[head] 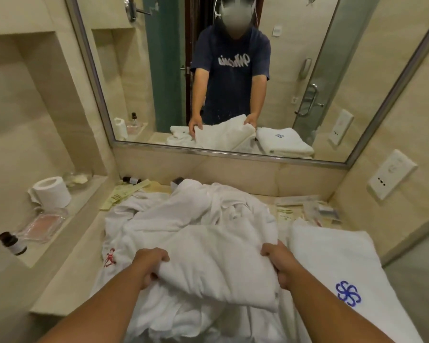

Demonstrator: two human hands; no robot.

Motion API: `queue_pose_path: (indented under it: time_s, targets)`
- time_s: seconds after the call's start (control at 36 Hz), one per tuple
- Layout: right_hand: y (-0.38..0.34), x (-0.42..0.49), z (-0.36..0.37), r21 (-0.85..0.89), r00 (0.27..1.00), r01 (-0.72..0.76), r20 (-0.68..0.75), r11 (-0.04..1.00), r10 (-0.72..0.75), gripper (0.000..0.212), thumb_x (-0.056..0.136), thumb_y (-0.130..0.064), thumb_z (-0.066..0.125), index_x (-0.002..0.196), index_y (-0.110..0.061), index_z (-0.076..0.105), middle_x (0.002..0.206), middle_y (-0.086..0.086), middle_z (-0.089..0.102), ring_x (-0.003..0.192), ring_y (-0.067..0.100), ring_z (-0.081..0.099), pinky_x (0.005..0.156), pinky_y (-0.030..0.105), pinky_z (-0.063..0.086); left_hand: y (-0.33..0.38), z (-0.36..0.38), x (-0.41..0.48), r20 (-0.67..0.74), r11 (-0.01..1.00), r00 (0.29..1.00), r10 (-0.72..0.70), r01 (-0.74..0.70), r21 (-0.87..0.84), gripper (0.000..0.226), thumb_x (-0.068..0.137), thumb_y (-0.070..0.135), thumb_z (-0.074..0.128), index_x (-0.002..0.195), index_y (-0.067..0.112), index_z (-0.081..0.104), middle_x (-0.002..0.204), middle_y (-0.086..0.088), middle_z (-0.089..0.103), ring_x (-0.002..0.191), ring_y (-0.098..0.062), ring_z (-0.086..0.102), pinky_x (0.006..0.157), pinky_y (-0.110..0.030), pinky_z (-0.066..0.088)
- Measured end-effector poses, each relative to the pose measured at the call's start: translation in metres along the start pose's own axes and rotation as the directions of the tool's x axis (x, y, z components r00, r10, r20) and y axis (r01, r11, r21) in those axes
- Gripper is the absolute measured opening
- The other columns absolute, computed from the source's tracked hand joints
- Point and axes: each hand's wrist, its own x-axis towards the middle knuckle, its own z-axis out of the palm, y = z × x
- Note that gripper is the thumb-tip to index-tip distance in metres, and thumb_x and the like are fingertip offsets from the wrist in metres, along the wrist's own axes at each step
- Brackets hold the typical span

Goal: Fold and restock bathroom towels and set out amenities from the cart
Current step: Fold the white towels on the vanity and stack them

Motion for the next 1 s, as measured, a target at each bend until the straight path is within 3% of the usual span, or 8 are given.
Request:
queue_pose_path:
  time_s: [0.14,0.25,0.33,0.5,0.64,0.72,0.89,1.0]
  targets:
    - [-0.043,-0.020,-0.015,0.138,0.999,-0.002,-0.049,0.990,0.009,0.066,0.058,-0.008,0.064,0.123,-0.001,0.059,0.112,0.027,0.067,0.103,0.048,0.066,0.088,0.061,0.055,0.008,0.006,-0.012,0.265,0.923,0.957,-0.120,0.206,-0.324,0.050,0.057,0.001,0.055,0.107,0.000,0.055,0.096,-0.019,0.062,0.087,-0.040,0.062,0.081,-0.044,0.055]
    - [-0.065,-0.045,-0.023,0.261,0.998,0.057,-0.029,0.964,-0.051,0.036,0.070,-0.010,0.056,0.105,-0.002,0.061,0.084,0.017,0.065,0.083,0.040,0.062,0.080,0.046,0.052,0.036,0.032,-0.044,0.357,0.808,0.934,-0.014,0.221,-0.547,0.038,0.076,0.003,0.054,0.113,0.000,0.057,0.105,-0.019,0.064,0.086,-0.036,0.063,0.078,-0.042,0.055]
    - [-0.070,-0.053,-0.034,0.398,0.993,0.120,-0.068,0.909,-0.101,0.055,0.058,-0.010,0.060,0.112,-0.004,0.059,0.090,0.018,0.062,0.086,0.040,0.061,0.084,0.051,0.050,0.051,0.073,-0.068,0.330,0.668,0.939,0.102,0.181,-0.722,0.044,0.084,0.012,0.062,0.125,-0.003,0.062,0.122,-0.019,0.067,0.102,-0.036,0.068,0.087,-0.043,0.057]
    - [-0.079,-0.076,-0.045,0.519,0.981,0.192,-0.094,0.833,-0.168,0.026,0.081,-0.007,0.045,0.098,-0.001,0.064,0.081,0.018,0.065,0.079,0.039,0.065,0.080,0.047,0.054,0.054,0.165,-0.130,0.454,0.698,0.889,0.061,0.288,-0.656,0.041,0.085,0.040,0.070,0.117,0.015,0.071,0.119,-0.015,0.071,0.103,-0.035,0.068,0.079,-0.041,0.060]
    - [-0.088,-0.086,-0.059,0.579,0.970,0.242,-0.135,0.779,-0.201,0.012,0.085,-0.006,0.053,0.091,-0.005,0.063,0.085,0.014,0.064,0.095,0.033,0.065,0.102,0.053,0.050,0.054,0.215,-0.164,0.635,0.744,0.770,0.068,0.384,-0.546,0.059,0.085,0.054,0.050,0.124,0.015,0.071,0.123,-0.025,0.069,0.118,-0.054,0.057,0.096,-0.074,0.045]
    - [-0.095,-0.093,-0.078,0.621,0.965,0.256,-0.124,0.741,-0.230,0.012,0.088,-0.006,0.054,0.092,-0.004,0.066,0.089,0.015,0.069,0.088,0.032,0.067,0.100,0.051,0.051,0.069,0.238,-0.181,0.662,0.699,0.730,0.172,0.383,-0.604,0.072,0.089,0.065,0.043,0.131,0.012,0.067,0.121,-0.028,0.070,0.117,-0.052,0.058,0.085,-0.063,0.052]
    - [-0.110,-0.118,-0.130,0.736,0.935,0.319,-0.142,0.597,-0.324,0.023,0.088,0.003,0.049,0.097,-0.004,0.069,0.095,0.013,0.074,0.093,0.031,0.068,0.110,0.048,0.046,0.115,0.285,-0.216,0.470,0.656,0.790,0.394,0.116,-0.746,0.054,0.097,0.056,0.040,0.110,0.013,0.069,0.104,-0.011,0.078,0.090,-0.030,0.075,0.080,-0.035,0.056]
    - [-0.108,-0.134,-0.163,0.756,0.907,0.376,-0.182,0.536,-0.380,0.035,0.086,0.009,0.045,0.107,-0.004,0.069,0.108,0.013,0.074,0.100,0.029,0.068,0.105,0.044,0.050,0.132,0.325,-0.217,0.412,0.787,0.835,0.365,-0.040,-0.616,0.056,0.082,0.076,0.054,0.105,0.025,0.059,0.090,0.000,0.070,0.096,-0.025,0.063,0.098,-0.044,0.049]
